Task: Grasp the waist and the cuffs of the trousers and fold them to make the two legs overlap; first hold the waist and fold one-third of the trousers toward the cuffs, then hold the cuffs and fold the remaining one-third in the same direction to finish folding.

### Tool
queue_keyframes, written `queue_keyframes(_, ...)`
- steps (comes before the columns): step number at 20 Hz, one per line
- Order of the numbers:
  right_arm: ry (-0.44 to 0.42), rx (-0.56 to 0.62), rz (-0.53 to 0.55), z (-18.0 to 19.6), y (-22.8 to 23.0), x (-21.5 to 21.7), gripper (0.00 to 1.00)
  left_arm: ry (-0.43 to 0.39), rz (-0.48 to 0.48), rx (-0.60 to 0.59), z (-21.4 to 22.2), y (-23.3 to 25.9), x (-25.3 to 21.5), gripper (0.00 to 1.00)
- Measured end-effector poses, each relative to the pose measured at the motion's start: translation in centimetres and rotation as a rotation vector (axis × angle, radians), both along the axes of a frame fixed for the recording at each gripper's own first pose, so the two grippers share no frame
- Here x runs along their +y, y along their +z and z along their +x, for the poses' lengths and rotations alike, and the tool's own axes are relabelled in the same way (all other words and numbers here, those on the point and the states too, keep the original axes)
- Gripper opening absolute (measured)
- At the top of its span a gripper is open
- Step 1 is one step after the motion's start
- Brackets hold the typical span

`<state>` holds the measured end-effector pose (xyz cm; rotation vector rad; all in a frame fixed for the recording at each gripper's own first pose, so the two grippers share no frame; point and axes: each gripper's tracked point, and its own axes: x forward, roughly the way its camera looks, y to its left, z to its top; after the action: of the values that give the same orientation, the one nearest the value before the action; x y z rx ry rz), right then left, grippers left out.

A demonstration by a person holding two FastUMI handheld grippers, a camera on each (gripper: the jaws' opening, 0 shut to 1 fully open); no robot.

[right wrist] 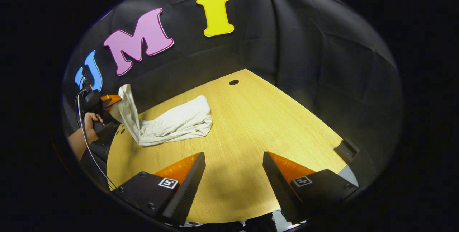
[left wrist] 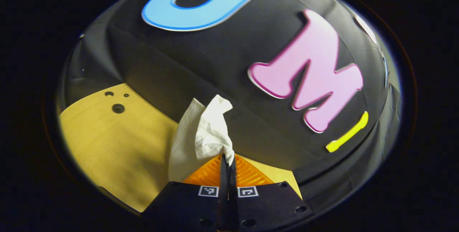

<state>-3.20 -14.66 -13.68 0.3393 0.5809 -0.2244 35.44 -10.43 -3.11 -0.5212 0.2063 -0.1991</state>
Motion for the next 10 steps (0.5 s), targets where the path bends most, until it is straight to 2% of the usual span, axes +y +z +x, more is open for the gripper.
queue_keyframes(5,-0.023,-0.018,0.046,0.3,0.0,-2.5,0.99,-0.126,0.031,0.009,-0.4,0.5,-10.6,0.05)
queue_keyframes(10,-0.009,-0.026,0.056,0.5,-0.1,-4.5,0.99,-0.239,0.094,0.048,-1.2,-1.9,-20.2,0.05)
